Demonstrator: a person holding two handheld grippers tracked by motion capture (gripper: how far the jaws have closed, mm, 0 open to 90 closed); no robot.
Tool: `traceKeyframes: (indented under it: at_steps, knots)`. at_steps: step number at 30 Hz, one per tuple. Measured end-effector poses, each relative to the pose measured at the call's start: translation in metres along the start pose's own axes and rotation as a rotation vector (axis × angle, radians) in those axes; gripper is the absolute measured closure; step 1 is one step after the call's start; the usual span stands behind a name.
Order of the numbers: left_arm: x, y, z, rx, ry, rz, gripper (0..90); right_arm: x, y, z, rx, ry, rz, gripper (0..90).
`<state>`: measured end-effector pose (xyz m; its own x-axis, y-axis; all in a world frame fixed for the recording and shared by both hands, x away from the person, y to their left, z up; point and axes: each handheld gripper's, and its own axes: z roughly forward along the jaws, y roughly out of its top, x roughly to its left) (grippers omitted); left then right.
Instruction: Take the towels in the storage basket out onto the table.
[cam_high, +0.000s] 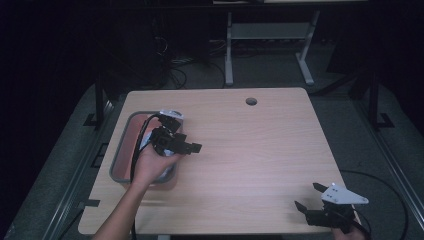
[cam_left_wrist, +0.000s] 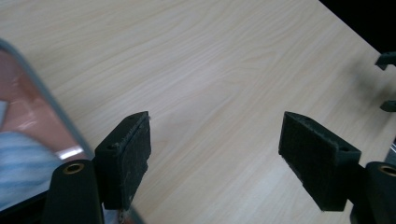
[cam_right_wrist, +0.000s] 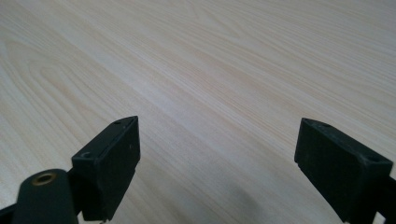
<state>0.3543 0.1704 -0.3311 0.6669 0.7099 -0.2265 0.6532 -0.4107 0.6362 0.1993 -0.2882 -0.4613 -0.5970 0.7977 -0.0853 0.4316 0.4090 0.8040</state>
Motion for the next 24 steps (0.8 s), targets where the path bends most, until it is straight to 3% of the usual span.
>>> traceKeyframes:
  at_steps: [24]
  knots:
    - [0.045, -0.024, -0.036, -0.006, 0.078, -0.081, 24.8, 0.001, 0.000, 0.000, 0.011, 0.003, 0.000, 13.6]
